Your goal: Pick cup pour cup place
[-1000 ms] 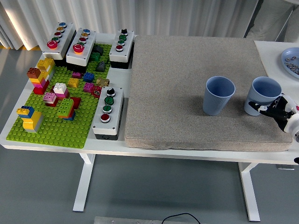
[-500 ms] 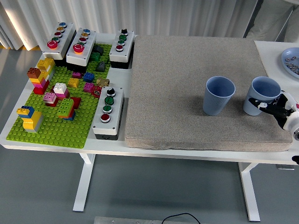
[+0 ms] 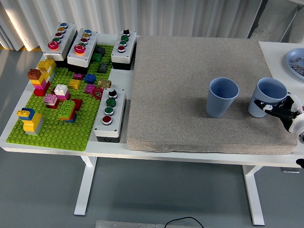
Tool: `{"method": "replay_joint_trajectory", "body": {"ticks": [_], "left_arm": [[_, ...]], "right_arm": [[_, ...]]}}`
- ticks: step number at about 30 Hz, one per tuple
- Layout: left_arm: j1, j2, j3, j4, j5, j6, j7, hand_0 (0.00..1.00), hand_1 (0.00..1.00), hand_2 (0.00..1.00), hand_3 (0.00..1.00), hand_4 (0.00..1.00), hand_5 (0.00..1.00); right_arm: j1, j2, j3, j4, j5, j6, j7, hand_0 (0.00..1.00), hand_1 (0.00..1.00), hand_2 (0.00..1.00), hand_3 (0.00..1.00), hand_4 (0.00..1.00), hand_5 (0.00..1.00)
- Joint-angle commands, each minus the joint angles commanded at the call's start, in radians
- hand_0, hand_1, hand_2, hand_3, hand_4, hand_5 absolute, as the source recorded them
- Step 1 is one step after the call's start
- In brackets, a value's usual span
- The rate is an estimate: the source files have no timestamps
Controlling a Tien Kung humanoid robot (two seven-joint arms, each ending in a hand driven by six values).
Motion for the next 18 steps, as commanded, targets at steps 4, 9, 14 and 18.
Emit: {"method": "replay_joint_trajectory", "body": {"ticks": [4,9,14,18], "left_arm": [[0.001,0.000,-0.002,0.000,0.002,0.000,0.000,0.721,0.774,0.824,0.681,0.501,0.956],[0.001,0.001,-0.005,0.000,0.003,0.000,0.000,0.721,0.774,0.824,0.681,0.501,0.956],[0.002,0.003,-0.008,0.000,0.006,0.000,0.001,0.721,0.774,0.824,0.681,0.501,0.956],[0.003,0.005,-0.009,0.000,0.008,0.000,0.001,0.721,0.774,0.824,0.681,0.502,0.956]], "right_arm": [[-0.001,-0.001,-0.005,0.007,-0.002,0.000,-0.001,0.796,0.652,0.531,0.592,0.695,0.053],[0.002,-0.014,-0.014,0.041,-0.042,-0.012,0.007,0.798,0.655,0.531,0.594,0.698,0.059],[0.011,-0.034,-0.039,0.079,-0.112,-0.034,0.019,0.799,0.656,0.532,0.597,0.699,0.067],[0.026,-0.046,-0.071,0.097,-0.167,-0.056,0.027,0.800,0.658,0.532,0.598,0.697,0.069]]}}
